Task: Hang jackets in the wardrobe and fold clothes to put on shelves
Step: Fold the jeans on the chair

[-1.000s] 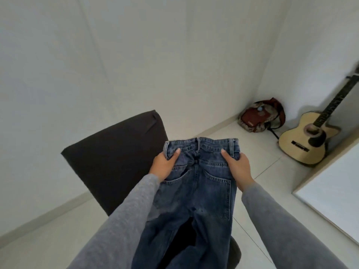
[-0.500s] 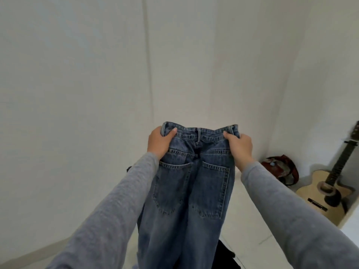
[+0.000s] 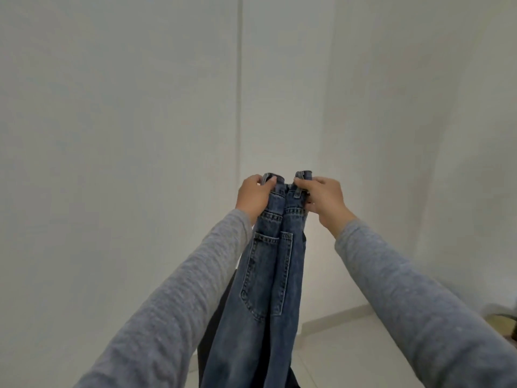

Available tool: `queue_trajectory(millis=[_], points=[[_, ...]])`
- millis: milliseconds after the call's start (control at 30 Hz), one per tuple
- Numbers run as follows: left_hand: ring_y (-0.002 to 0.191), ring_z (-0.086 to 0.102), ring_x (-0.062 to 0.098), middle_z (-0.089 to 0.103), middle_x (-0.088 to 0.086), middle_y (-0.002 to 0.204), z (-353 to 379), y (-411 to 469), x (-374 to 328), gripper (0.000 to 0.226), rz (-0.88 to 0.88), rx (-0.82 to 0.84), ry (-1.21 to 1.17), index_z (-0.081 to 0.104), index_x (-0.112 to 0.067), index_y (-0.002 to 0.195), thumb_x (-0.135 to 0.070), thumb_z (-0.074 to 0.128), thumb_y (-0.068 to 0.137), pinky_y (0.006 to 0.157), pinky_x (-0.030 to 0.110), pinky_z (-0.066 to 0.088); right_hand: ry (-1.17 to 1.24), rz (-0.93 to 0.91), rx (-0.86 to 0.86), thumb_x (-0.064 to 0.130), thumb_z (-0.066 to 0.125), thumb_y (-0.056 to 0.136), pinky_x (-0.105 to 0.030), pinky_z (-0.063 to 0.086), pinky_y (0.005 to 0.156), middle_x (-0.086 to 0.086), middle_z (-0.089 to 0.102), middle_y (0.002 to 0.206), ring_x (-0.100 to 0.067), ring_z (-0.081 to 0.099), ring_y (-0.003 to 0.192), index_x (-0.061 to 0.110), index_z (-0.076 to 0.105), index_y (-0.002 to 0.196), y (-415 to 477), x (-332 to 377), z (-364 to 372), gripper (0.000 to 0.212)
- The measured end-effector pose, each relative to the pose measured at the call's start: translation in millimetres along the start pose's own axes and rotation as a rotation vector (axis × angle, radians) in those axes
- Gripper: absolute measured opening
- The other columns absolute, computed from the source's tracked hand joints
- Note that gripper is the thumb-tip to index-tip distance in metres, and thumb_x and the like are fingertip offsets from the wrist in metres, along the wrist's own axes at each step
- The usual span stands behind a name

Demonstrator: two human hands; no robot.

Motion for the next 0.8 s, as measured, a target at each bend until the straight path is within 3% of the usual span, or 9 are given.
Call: queue_trajectory(millis=[100, 200, 400, 500, 600, 800], points=[[0.082, 0.066, 0.029, 0.068, 0.018, 0.085, -1, -1, 4, 0.024, -0.032, -0.049, -0.07, 0.061, -0.011, 0.068, -0.027, 0.065, 0.085, 0.083, 0.051, 0.052, 0.016, -0.013, 0.003, 0.018, 0.076, 0.076, -0.046, 0.058, 0.079, -0.013, 0.072, 0.091, -0.03, 0.069, 0.089, 0.012, 0.067, 0.076, -4, 0, 1, 0.011], [0.07, 0.06, 0.023, 0.064, 0.012, 0.072, 0, -6, 0, 0.028, -0.033, -0.09, -0.077, 0.061, -0.008, 0.062, -0.024, 0.068, 0.084, 0.073, 0.044, 0.053, -0.003, -0.084, -0.034, 0.023, 0.078, 0.073, -0.047, 0.057, 0.078, -0.007, 0.072, 0.083, -0.028, 0.07, 0.085, 0.016, 0.067, 0.071, -8, 4, 2, 0.013], [0.065, 0.055, 0.02, 0.061, 0.015, 0.071, -5, -8, 2, 0.031, -0.044, -0.151, -0.164, 0.066, 0.003, 0.073, -0.027, 0.07, 0.079, 0.065, 0.037, 0.048, -0.027, -0.214, -0.026, 0.032, 0.076, 0.074, -0.047, 0.056, 0.08, -0.002, 0.071, 0.076, -0.025, 0.069, 0.082, 0.017, 0.07, 0.072, -23, 12, 12, 0.017], [0.065, 0.056, 0.021, 0.061, 0.015, 0.074, -2, -10, 4, 0.031, -0.077, -0.105, -0.254, 0.067, 0.006, 0.081, -0.025, 0.069, 0.081, 0.064, 0.033, 0.048, -0.016, -0.2, 0.07, 0.029, 0.067, 0.085, -0.039, 0.058, 0.077, -0.005, 0.072, 0.081, -0.023, 0.069, 0.082, 0.013, 0.071, 0.079, -26, 12, 20, 0.017], [0.055, 0.057, 0.017, 0.062, 0.009, 0.069, 1, -14, 6, 0.022, -0.132, -0.037, -0.352, 0.065, 0.001, 0.076, -0.017, 0.062, 0.089, 0.051, 0.02, 0.048, 0.074, -0.121, 0.218, 0.017, 0.055, 0.094, -0.025, 0.058, 0.068, -0.003, 0.07, 0.08, -0.012, 0.068, 0.071, 0.009, 0.069, 0.086, -29, 9, 27, 0.019], [0.069, 0.06, 0.021, 0.064, 0.006, 0.076, 1, -15, 11, 0.019, -0.143, 0.026, -0.373, 0.067, -0.007, 0.082, -0.018, 0.054, 0.092, 0.068, 0.032, 0.05, 0.063, -0.138, 0.266, 0.008, 0.057, 0.092, -0.02, 0.056, 0.066, -0.001, 0.069, 0.084, -0.006, 0.067, 0.074, 0.007, 0.068, 0.097, -28, 1, 28, 0.012]])
Point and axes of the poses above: each hand's wrist, its own y-axis towards the middle knuckle, its own z-axis out of the palm, x = y × z, the point moved 8 cm from there along y, towards the middle knuckle
